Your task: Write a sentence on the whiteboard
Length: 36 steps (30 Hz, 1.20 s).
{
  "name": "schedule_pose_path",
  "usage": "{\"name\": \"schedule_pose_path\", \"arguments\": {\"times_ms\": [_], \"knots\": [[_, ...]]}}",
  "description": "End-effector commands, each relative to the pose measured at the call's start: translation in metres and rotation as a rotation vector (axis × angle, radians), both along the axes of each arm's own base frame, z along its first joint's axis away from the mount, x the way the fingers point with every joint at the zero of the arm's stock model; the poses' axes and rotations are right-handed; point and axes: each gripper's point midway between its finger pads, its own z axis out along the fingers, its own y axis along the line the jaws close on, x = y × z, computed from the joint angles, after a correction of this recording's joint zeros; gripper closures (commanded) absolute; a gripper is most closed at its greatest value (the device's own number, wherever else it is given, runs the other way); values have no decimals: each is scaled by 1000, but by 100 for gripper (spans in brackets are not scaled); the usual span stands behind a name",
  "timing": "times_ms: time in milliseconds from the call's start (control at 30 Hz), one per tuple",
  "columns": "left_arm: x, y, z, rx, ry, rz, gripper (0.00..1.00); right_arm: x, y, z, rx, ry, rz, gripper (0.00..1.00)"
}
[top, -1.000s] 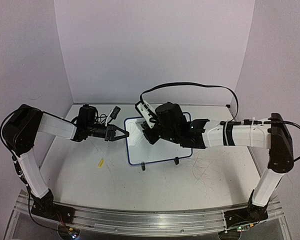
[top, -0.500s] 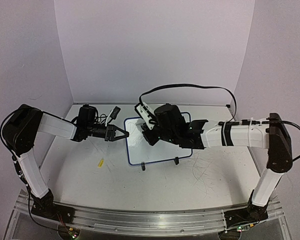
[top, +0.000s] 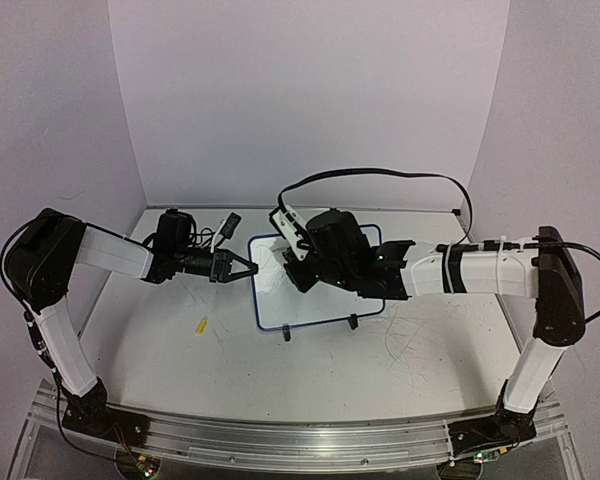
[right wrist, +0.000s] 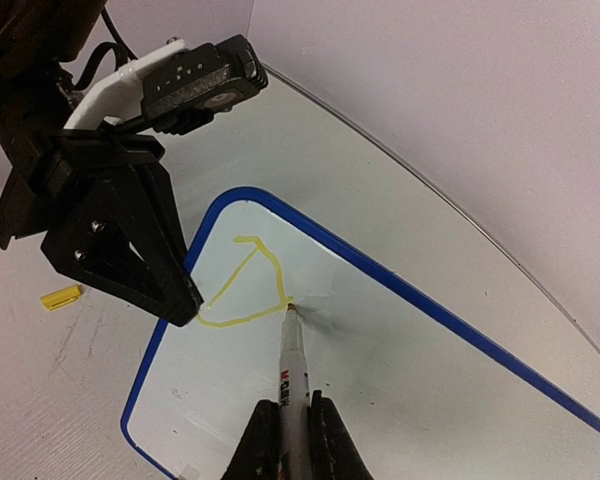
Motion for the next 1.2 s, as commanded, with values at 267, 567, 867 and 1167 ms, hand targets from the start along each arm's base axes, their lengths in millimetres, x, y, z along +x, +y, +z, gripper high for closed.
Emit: {"name": "schedule_pose_path", "arguments": {"times_ms": [267,567,867,1167], "knots": [[6,0,14,2,-42,18,100,3,-6,9,22,6,-48,100],[6,0,14,2,-41,17,100,-2,-6,3,26,29,-39,100],[6,0,15,2,-43,18,100,-11,-5,-5,22,52,-28,100],[6,0,16,0,-44,16,100,-19,-2,-17,19,85,-14,100]]}}
